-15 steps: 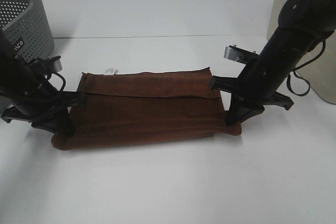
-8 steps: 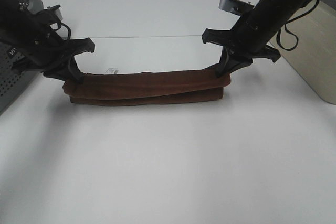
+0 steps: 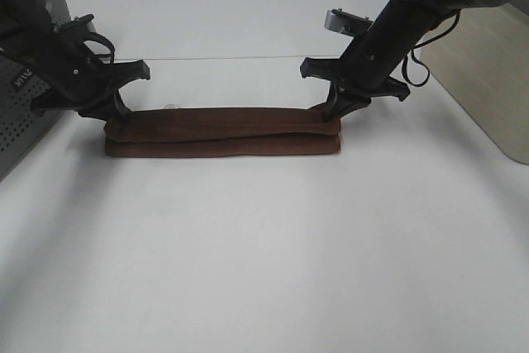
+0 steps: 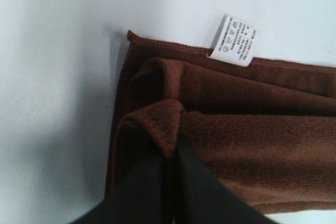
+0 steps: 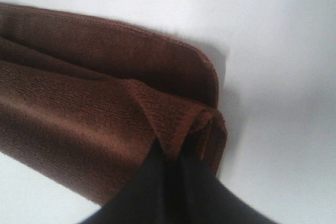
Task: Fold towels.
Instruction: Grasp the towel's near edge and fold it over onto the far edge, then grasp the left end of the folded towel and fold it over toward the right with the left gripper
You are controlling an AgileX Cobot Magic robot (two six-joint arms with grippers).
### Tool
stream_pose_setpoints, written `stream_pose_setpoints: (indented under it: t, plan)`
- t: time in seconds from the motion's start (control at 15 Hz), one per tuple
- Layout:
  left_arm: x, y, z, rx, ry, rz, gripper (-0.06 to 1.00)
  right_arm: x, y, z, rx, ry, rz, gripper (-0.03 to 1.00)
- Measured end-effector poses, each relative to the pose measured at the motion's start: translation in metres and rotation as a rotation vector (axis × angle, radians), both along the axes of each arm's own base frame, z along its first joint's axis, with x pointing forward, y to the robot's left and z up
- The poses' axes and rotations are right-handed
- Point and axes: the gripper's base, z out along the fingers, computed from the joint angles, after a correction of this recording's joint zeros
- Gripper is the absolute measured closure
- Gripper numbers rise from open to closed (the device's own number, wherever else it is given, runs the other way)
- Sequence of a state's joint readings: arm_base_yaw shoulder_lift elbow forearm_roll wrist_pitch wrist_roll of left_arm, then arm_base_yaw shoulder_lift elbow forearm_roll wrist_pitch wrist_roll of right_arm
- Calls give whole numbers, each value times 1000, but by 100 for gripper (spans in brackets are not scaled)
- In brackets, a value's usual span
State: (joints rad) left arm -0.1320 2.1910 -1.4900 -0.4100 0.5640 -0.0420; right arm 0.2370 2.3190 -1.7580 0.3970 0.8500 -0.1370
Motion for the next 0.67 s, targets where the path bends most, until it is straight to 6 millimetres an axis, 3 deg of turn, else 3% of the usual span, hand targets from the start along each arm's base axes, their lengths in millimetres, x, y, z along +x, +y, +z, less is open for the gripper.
stream_pose_setpoints:
  t: [0.13,0.27,0.33,0.47,0.67]
  plan:
    - [3,0,-1,2,-19,7,69,-1,0,-9,-6,26,3,66]
    - [7,0,2,4,-43,11,26,-2,-1,-8,-7,36,8,30]
    - [7,1,2,11,-44,6,16,-2,-1,-6,-12,41,15,18]
    - [6,2,1,28,-45,-10,12,-4,-4,6,-41,32,42,10]
    - [6,2,-5,44,-39,-39,16,-5,-6,17,-53,15,52,9]
